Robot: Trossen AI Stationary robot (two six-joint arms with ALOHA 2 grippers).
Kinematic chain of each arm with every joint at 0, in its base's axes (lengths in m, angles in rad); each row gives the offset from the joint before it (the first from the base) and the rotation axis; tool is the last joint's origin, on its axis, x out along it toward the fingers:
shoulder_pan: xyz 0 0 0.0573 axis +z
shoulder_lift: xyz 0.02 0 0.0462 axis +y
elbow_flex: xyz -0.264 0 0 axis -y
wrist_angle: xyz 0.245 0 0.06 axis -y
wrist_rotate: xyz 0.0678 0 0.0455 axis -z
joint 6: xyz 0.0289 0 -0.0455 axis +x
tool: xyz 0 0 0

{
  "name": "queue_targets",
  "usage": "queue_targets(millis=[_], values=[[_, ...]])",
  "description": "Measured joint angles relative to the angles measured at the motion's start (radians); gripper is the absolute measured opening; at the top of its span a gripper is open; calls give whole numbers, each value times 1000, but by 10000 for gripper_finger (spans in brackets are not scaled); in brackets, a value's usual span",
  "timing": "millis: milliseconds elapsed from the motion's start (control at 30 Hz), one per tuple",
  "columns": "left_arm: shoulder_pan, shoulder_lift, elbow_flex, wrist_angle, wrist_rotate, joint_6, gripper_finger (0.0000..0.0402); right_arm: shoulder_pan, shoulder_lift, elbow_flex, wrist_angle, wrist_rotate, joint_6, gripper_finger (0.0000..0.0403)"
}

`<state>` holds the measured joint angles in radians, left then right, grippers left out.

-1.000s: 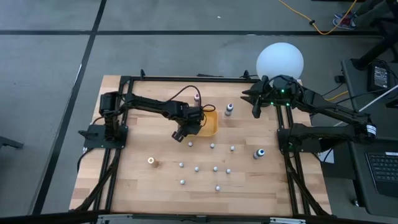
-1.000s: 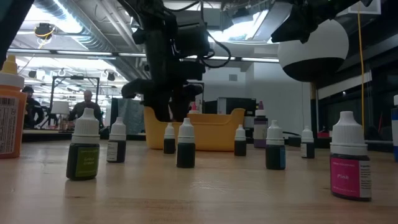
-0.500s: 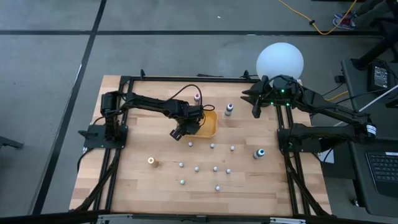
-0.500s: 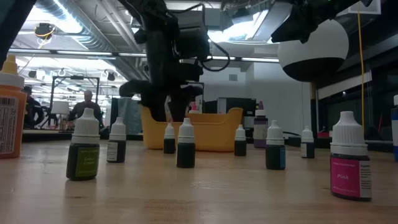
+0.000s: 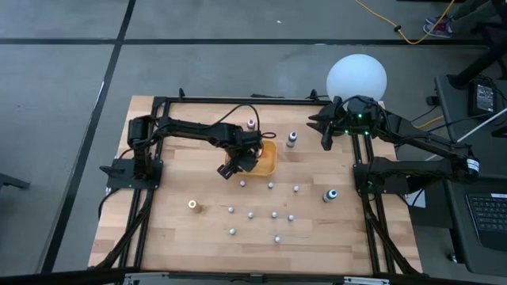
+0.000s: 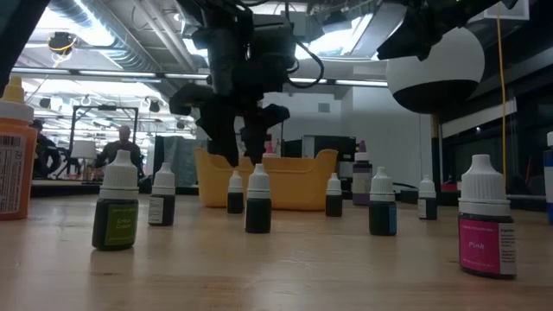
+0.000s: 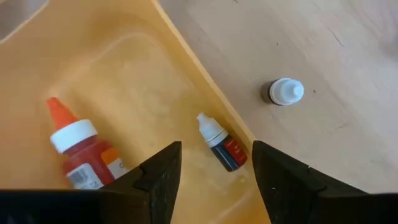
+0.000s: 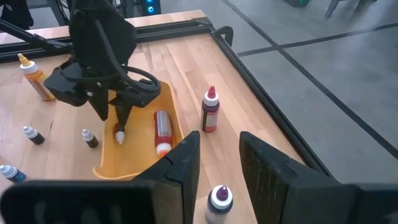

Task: Pick & Place food coloring
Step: Adjust the small red food coloring bottle in the yellow bin

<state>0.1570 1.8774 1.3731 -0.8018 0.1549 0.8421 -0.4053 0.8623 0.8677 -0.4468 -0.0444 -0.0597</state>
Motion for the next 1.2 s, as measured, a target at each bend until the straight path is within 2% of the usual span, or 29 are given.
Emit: queue_targets(millis=[833, 1200], values=[[9, 74, -24, 104, -14, 10, 191, -12, 0, 0, -4, -2, -31, 116], [6, 78, -21, 30, -7, -8, 191, -47, 0, 0, -6, -2, -28, 116]])
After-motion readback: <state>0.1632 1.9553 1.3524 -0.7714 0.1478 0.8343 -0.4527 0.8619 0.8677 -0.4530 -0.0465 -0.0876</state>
